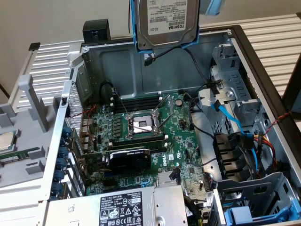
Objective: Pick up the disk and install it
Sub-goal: 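Pick up the disk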
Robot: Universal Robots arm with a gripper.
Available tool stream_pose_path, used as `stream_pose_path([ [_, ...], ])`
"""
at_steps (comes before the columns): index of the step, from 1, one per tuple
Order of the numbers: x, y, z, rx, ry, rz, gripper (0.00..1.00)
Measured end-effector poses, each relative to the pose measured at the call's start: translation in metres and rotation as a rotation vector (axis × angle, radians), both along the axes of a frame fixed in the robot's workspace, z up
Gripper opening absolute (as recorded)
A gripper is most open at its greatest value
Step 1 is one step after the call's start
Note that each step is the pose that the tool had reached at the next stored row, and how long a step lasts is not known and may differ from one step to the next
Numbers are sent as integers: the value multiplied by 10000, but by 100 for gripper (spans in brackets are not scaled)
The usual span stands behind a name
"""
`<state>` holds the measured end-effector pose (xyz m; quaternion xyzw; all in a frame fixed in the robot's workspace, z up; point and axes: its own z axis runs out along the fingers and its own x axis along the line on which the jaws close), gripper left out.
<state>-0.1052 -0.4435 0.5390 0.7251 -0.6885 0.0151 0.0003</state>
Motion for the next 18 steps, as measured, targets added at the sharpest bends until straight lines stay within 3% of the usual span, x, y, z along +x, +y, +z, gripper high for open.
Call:
stream_pose_path([
  [18, 299, -383, 71, 23, 4, 0, 37],
])
